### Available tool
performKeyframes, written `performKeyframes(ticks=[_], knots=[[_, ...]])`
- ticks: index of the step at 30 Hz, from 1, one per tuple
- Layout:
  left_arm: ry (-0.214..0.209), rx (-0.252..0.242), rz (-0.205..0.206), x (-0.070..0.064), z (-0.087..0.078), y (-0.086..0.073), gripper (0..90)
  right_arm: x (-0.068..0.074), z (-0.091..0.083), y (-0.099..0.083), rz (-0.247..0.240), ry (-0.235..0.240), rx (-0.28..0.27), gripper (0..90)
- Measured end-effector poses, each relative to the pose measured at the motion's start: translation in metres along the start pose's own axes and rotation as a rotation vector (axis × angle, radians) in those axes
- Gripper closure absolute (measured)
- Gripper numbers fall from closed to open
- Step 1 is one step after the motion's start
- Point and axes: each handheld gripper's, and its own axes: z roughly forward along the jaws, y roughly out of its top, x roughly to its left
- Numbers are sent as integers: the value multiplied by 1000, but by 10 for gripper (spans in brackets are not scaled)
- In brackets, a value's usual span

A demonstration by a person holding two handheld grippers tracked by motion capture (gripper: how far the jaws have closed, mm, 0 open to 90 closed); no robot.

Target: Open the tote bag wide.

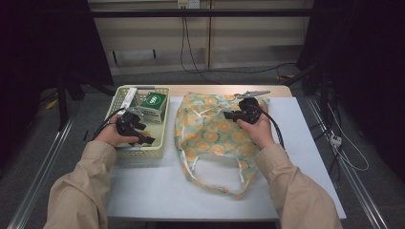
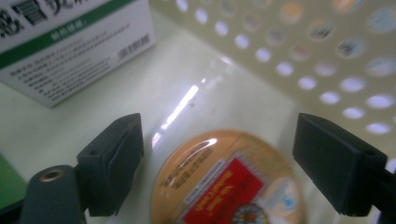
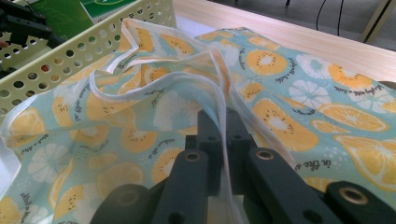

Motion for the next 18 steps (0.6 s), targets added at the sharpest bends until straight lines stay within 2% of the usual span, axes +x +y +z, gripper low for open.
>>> performKeyframes(ticks=[1,2,3,4,7,12,15,17,18], knots=[[2,71,56,1,3,-3,151,0,0,0,0,-1,-1,890],[26,76,101,0,3,-7,152,0,-1,0,0,-3,1,890],[23,59,89,0,2,-9,129,0,-1,0,0,-4,1,890],[18,42,79,2,1,-10,160,0,-1,1,0,-4,1,890],[28,57,95,0,0,-9,197,0,0,0,0,-3,2,890],[31,66,90,0,-1,-8,210,2,1,0,-3,0,-1,890],[41,58,56,-1,0,-4,210,1,0,1,-4,-2,-2,890],[37,21,13,-2,1,2,211,1,0,0,1,-2,-1,890],[38,8,11,-3,1,5,211,1,0,0,2,-2,0,890]])
